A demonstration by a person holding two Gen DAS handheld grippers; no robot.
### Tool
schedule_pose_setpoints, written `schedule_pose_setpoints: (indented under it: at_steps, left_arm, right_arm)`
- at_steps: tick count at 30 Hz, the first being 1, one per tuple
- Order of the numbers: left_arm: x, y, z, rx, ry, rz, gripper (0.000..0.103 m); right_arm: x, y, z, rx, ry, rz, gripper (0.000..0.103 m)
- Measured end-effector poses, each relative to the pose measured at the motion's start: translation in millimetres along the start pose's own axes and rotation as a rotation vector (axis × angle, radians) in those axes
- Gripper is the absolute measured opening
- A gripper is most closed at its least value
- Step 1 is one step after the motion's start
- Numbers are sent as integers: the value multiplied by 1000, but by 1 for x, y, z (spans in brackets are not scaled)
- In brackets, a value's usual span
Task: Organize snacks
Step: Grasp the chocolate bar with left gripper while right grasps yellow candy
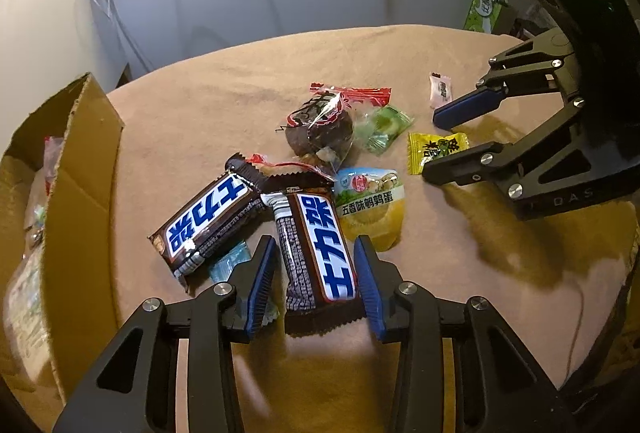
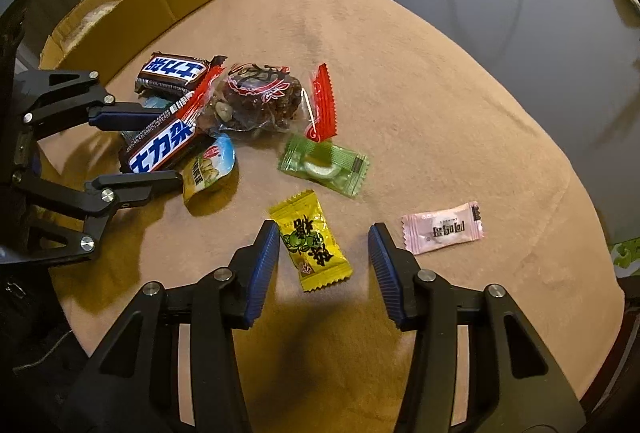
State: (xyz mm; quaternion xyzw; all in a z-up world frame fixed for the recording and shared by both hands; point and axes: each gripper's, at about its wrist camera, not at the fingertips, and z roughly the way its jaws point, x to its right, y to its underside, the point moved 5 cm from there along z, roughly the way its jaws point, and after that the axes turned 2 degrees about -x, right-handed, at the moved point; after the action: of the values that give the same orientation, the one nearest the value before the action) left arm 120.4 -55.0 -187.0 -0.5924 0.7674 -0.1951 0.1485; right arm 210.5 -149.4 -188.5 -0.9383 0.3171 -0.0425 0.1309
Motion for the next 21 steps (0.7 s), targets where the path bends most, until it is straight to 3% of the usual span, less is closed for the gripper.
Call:
schedule_pose_setpoints:
  at_steps: [3,7,13,21]
  left_arm:
    - [5,-7,4,6,2,9,35]
    - [0,-5,4,13,14,2,28]
    - [-4,-3,1,20,51,-26,28]
    - [-12,2,-14,52,86,-46,28]
  right_arm:
    - [-6,-3,2,-3,18,-20,49]
    - [-11,-4,1,-7,5,-24,33]
    - [-11,-8,2,-9,0,-6,14]
    - [-6,-10,-7,9,7,28,11]
